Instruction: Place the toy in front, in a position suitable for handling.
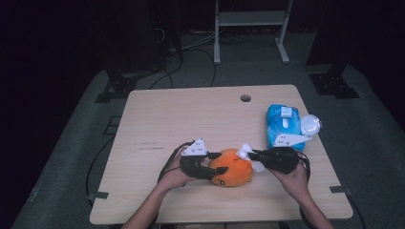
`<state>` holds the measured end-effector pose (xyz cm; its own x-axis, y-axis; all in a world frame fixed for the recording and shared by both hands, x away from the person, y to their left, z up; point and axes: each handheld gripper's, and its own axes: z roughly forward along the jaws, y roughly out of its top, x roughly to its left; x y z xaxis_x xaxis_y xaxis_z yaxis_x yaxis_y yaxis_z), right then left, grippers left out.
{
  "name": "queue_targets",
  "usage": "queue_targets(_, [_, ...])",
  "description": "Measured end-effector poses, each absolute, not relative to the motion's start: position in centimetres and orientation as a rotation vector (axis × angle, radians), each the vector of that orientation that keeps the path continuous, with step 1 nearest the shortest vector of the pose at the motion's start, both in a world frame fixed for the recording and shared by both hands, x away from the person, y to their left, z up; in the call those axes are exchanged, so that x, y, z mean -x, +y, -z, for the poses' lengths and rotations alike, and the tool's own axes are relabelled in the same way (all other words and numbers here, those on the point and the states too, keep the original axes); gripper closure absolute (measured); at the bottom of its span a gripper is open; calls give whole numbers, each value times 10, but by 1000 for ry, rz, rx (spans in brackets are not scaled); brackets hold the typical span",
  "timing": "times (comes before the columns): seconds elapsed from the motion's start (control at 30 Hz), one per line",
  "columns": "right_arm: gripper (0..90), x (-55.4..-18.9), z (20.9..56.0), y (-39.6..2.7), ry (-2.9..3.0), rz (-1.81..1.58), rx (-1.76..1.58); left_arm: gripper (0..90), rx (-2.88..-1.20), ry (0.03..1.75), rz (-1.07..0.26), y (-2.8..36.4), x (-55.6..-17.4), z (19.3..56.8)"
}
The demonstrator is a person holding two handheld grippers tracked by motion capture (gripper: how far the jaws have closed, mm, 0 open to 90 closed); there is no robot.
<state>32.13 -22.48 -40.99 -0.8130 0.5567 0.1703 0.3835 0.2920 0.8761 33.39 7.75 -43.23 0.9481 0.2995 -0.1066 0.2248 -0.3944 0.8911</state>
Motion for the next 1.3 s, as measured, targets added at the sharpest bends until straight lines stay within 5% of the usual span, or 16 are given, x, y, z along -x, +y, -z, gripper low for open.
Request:
queue_targets(0.2, [826, -314, 403, -205, 2406, -1535, -769, 408, -1998, 381, -82, 79, -334, 432])
queue_targets(0.57, [826, -322, 417, -231, 2407, -1528, -893, 405, -2002, 397, -75, 80, -336, 432])
queue_targets(0.87, [826, -307, 399, -195, 2437, -1523, -700, 404, -2017, 414, -114, 72, -332, 429])
queue_targets(1.13, [827, -317, 409, -220, 2404, -1539, -840, 294, -1986, 400, -67, 81, -335, 422])
queue_targets(1.3, [826, -322, 413, -223, 2407, -1552, -878, 383, -2019, 407, -68, 78, -335, 428])
